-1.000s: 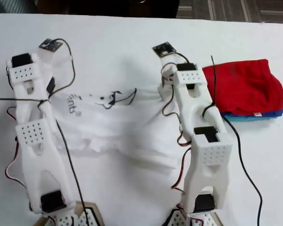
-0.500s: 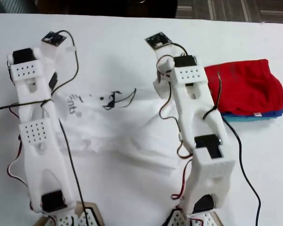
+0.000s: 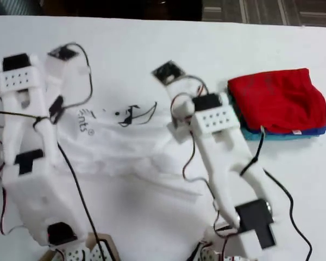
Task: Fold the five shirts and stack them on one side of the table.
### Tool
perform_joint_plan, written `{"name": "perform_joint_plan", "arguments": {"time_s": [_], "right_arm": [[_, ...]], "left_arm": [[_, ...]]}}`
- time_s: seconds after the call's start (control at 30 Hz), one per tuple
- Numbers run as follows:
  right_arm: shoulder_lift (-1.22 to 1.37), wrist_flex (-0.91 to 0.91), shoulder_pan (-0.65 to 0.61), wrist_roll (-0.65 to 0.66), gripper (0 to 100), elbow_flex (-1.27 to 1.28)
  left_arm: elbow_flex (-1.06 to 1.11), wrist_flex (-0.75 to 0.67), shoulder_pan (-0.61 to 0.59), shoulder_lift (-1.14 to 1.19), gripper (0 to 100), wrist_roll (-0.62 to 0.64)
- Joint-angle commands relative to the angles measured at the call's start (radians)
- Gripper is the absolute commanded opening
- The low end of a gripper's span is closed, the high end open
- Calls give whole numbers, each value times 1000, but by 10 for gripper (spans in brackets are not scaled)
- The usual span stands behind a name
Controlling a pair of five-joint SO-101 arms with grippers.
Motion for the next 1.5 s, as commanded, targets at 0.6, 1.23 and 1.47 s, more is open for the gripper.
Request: {"name": "perform_joint_plan", "arguments": {"time_s": [0.6,1.23,1.47], "right_arm": [[-143,-153,-65,81,20,463],[-340,-30,-229,95,234,437],[-340,-193,-248,95,174,574]], "left_arm": [[817,-473,-180,-381,27,-210],[733,-322,-48,-381,27,-80],[743,-344,-6,-373,27,-58]]}}
